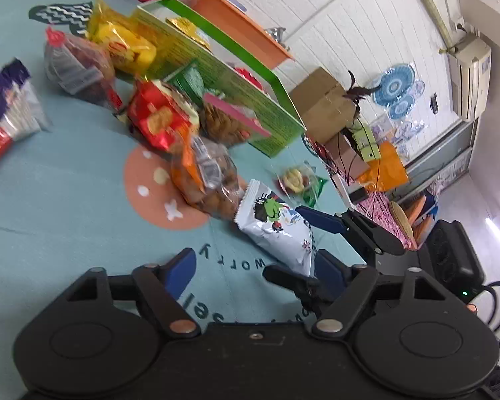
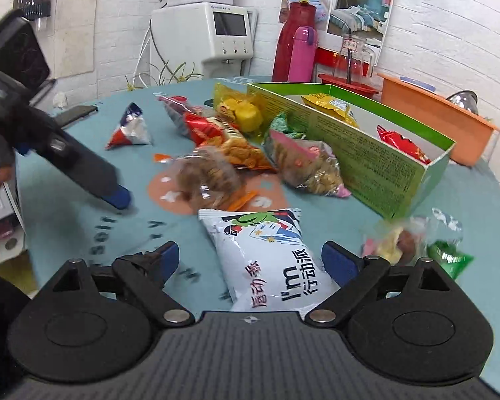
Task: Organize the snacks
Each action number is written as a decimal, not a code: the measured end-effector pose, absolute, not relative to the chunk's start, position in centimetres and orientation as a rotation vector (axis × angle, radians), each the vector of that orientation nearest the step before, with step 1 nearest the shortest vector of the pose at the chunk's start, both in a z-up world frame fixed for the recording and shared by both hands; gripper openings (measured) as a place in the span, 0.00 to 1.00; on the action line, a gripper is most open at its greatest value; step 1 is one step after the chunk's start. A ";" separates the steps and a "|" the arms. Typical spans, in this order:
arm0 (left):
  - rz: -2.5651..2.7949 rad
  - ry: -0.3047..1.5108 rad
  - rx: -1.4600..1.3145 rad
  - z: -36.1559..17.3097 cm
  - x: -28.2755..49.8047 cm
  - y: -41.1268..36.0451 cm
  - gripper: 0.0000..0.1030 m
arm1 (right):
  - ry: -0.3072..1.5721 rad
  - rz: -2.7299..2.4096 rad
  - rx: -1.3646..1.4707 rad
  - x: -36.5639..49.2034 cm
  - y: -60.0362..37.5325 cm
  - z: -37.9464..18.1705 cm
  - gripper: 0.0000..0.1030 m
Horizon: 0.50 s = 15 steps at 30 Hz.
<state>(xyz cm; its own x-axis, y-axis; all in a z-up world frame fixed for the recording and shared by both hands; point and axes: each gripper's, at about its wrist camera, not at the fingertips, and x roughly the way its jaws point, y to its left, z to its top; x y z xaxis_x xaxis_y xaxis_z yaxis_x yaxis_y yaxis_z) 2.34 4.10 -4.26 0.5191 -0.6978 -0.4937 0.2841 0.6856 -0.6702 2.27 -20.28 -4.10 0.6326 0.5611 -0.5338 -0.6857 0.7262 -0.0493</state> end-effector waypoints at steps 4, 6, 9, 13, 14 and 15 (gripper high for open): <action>-0.621 0.836 -0.605 -4.8 2.6 3.5 0.94 | 0.488 0.695 -0.273 2.0 -20.5 -3.6 1.00; -0.601 0.835 -0.654 -5.1 3.0 3.5 0.91 | 0.536 0.643 -0.272 3.0 -20.5 -3.8 1.00; -0.592 0.837 -0.682 -5.3 3.5 3.0 0.78 | 0.625 0.623 -0.211 3.1 -20.6 -4.5 1.00; -0.604 0.846 -0.687 -5.3 4.4 2.1 0.72 | 0.622 0.644 -0.167 0.6 -19.8 -4.7 1.00; -0.610 0.853 -0.686 -5.3 4.6 1.9 0.72 | 0.614 0.655 -0.163 0.1 -19.6 -4.8 1.00; -0.620 0.863 -0.685 -5.2 4.6 1.7 0.72 | 0.606 0.652 -0.165 -0.3 -19.5 -4.8 1.00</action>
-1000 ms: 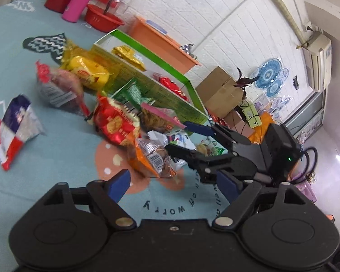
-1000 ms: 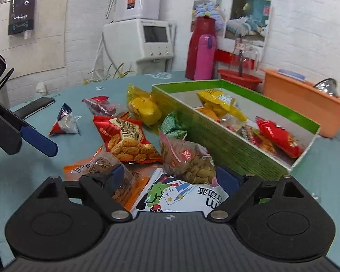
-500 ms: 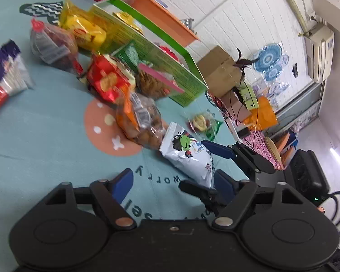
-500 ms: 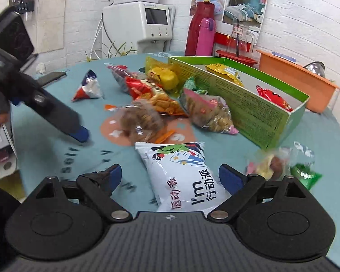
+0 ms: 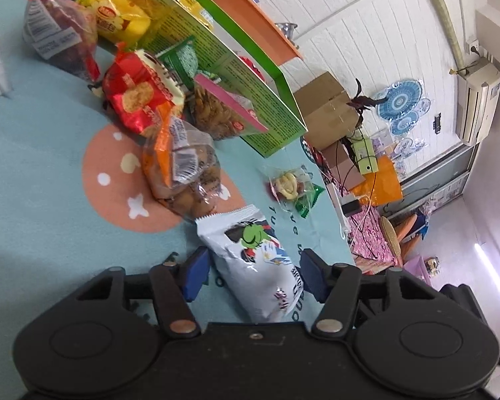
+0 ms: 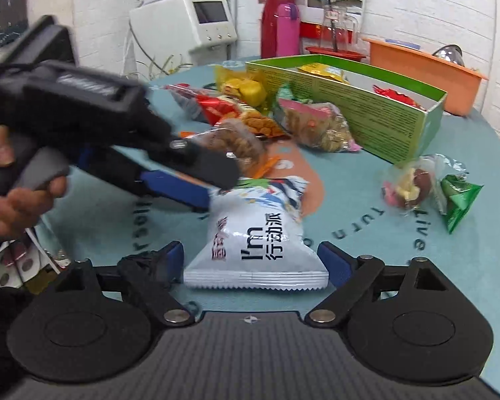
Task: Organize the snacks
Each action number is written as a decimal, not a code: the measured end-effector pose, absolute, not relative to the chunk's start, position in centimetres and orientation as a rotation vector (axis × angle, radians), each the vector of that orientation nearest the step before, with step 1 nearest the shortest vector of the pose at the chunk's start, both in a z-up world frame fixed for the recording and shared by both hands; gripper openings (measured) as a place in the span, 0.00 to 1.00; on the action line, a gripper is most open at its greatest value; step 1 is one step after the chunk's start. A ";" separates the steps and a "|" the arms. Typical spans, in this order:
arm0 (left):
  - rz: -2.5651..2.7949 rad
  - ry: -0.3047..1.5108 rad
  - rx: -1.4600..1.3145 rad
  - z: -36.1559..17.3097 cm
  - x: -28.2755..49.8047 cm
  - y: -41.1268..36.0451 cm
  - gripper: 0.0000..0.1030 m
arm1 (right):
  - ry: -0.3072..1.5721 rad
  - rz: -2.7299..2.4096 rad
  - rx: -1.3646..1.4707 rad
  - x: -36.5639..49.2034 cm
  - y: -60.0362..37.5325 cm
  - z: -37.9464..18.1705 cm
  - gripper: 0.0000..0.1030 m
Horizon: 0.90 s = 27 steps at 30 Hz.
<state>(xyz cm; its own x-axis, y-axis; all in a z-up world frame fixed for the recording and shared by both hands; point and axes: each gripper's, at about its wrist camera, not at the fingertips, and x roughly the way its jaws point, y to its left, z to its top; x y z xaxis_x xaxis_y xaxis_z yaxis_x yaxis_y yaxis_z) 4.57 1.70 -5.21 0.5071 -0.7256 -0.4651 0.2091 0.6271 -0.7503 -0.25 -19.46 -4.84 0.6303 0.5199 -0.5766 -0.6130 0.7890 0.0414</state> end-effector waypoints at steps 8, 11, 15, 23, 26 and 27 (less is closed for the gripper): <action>-0.636 0.862 -0.646 -5.2 5.3 0.0 0.75 | 0.571 0.571 -0.145 -0.1 -18.6 -5.0 1.00; -0.629 0.865 -0.592 -5.1 5.9 -0.7 0.34 | 0.536 0.523 -0.186 -0.4 -18.0 -5.0 1.00; -0.639 0.857 -0.603 -4.9 6.1 -1.0 0.18 | 0.498 0.480 -0.208 -0.4 -17.7 -4.9 1.00; -0.682 0.722 -0.565 -0.8 6.6 -1.3 0.11 | 0.359 0.439 -0.217 0.2 -18.4 -2.3 0.85; -0.698 0.674 -0.540 0.8 7.4 -1.6 0.11 | 0.300 0.407 -0.219 1.2 -18.4 -1.3 0.85; -0.704 0.658 -0.533 1.3 7.8 -1.7 0.11 | 0.282 0.397 -0.221 1.6 -18.3 -1.0 0.85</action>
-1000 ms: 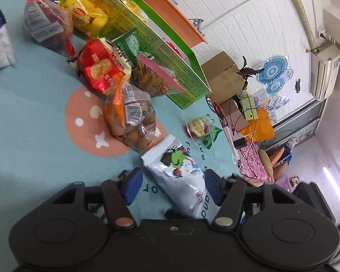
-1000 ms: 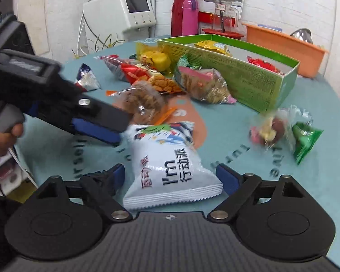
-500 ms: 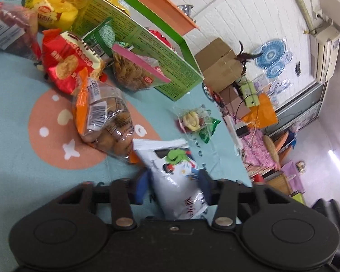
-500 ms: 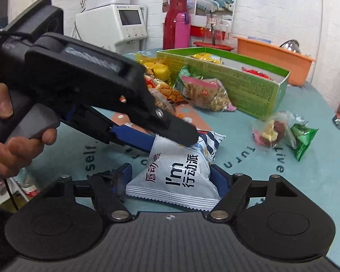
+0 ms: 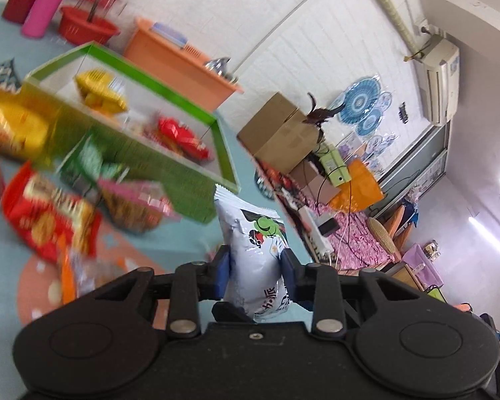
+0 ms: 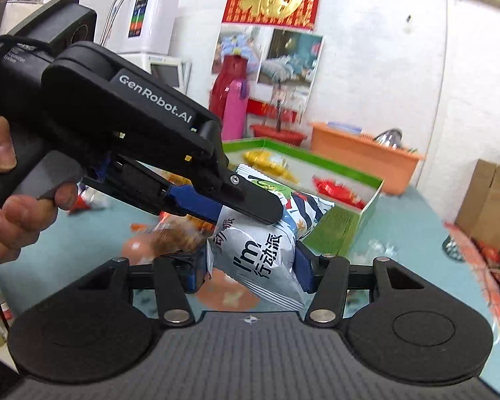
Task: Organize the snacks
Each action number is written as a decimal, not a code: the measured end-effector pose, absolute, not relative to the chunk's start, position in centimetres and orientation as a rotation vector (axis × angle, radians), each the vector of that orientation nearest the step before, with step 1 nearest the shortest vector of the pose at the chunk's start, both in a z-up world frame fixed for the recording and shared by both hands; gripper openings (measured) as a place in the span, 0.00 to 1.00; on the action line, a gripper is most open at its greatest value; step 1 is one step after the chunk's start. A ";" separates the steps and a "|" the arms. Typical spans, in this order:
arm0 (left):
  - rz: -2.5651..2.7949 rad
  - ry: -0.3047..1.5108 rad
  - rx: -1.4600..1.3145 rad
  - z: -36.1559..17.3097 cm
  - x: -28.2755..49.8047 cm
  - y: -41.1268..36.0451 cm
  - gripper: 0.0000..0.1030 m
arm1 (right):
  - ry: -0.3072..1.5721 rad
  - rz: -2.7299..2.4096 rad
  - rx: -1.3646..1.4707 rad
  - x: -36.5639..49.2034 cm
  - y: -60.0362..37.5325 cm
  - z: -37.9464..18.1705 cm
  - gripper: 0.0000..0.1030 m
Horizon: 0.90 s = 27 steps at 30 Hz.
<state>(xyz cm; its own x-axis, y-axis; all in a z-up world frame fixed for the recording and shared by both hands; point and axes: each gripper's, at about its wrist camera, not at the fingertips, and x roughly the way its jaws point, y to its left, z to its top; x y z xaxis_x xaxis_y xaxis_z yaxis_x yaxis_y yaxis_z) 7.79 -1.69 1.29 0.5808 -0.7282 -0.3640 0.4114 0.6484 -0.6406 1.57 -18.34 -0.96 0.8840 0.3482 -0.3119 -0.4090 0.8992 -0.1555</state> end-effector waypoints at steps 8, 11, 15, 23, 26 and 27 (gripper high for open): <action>-0.734 0.556 -0.495 4.3 12.5 -1.9 0.11 | 0.175 0.313 -0.213 5.9 -17.9 1.2 0.85; -0.740 0.546 -0.497 4.7 14.6 -2.0 0.11 | 0.148 0.282 -0.203 7.7 -17.8 1.4 0.85; -0.748 0.545 -0.490 4.7 17.3 -2.1 0.10 | 0.129 0.236 -0.192 9.8 -17.4 1.3 0.85; -0.758 0.571 -0.447 4.5 21.8 -2.3 0.10 | 0.140 0.184 -0.145 13.8 -17.0 0.8 0.85; -0.758 0.576 -0.435 4.3 23.0 -2.5 0.10 | 0.145 0.170 -0.131 14.8 -16.9 0.7 0.86; -0.756 0.577 -0.431 4.3 23.4 -2.6 0.10 | 0.145 0.167 -0.125 15.1 -16.9 0.5 0.86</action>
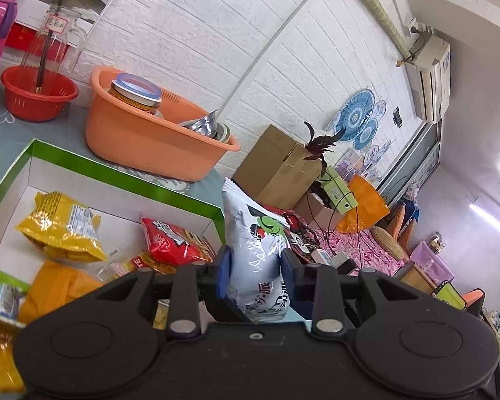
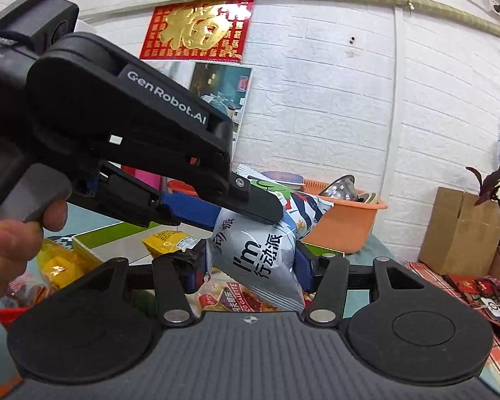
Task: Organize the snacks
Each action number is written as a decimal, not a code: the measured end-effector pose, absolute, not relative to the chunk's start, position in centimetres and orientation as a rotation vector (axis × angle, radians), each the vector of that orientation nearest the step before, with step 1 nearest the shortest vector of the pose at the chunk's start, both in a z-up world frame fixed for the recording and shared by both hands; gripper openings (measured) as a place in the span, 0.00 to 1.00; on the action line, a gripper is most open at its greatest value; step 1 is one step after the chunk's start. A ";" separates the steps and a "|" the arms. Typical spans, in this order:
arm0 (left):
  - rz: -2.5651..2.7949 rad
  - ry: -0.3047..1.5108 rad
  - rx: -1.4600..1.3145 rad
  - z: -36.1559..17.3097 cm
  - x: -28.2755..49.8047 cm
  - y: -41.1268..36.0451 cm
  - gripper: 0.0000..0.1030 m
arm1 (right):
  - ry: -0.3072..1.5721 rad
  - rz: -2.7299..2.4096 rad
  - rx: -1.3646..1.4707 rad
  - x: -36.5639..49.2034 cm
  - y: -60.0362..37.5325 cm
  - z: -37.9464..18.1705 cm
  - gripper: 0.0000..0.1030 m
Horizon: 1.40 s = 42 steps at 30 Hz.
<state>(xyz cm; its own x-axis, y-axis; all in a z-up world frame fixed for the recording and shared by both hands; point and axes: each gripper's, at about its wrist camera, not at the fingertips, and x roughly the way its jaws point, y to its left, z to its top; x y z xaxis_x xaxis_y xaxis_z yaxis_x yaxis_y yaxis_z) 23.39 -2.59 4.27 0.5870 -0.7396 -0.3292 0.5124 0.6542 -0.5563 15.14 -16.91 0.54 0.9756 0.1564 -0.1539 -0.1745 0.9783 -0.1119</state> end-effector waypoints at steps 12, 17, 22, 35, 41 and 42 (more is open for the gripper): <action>-0.622 0.528 -0.484 4.6 21.8 0.3 1.00 | 0.089 0.174 -0.219 14.0 -16.2 -1.2 1.00; -0.627 0.497 -0.465 6.1 19.2 0.7 1.00 | 0.052 0.179 -0.182 11.9 -16.6 -0.3 1.00; -0.646 0.473 -0.470 7.0 16.1 0.7 1.00 | -0.005 0.182 -0.144 9.0 -17.7 0.9 1.00; -0.626 0.519 -0.515 5.2 7.7 2.8 1.00 | -0.010 0.220 -0.159 1.7 -19.4 0.0 1.00; -0.570 0.633 -0.573 1.3 6.0 5.3 1.00 | 0.222 0.359 -0.159 0.6 -17.9 -2.3 1.00; -0.565 0.643 -0.590 0.7 5.8 5.7 1.00 | 0.262 0.391 -0.163 0.7 -17.3 -2.7 1.00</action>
